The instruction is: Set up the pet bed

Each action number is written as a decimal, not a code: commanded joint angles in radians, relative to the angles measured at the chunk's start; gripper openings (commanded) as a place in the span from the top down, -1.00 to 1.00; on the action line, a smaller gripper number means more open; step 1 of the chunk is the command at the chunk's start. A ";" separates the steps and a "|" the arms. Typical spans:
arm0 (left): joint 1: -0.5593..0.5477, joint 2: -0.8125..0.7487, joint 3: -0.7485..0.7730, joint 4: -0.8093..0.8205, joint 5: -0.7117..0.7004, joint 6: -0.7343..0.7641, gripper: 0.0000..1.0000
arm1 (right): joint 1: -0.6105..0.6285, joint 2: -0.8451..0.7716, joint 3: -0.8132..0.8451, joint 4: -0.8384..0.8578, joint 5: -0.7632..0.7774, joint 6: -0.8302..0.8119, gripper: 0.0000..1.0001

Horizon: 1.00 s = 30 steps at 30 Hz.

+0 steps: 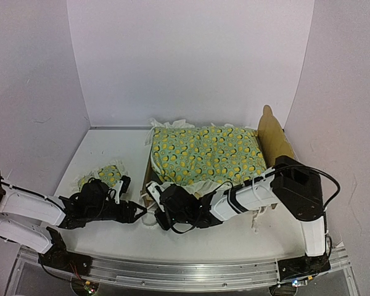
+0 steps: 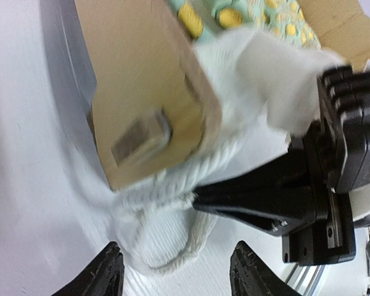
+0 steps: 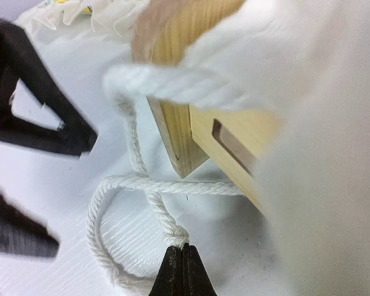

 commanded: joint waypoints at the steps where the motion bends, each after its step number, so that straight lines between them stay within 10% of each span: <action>1: 0.030 -0.034 0.063 0.030 -0.034 0.042 -0.20 | -0.003 -0.110 -0.023 0.018 -0.039 0.047 1.00; 9: 0.053 0.114 0.148 0.036 -0.048 0.141 -0.08 | -0.003 -0.145 -0.030 0.021 -0.073 0.037 1.00; 21: 0.057 0.088 0.140 0.034 -0.020 0.190 0.99 | -0.003 -0.159 -0.031 0.041 -0.001 0.069 1.00; 30: 0.057 -0.049 0.082 0.021 0.134 0.113 1.00 | -0.015 -0.152 -0.015 0.124 0.031 0.082 1.00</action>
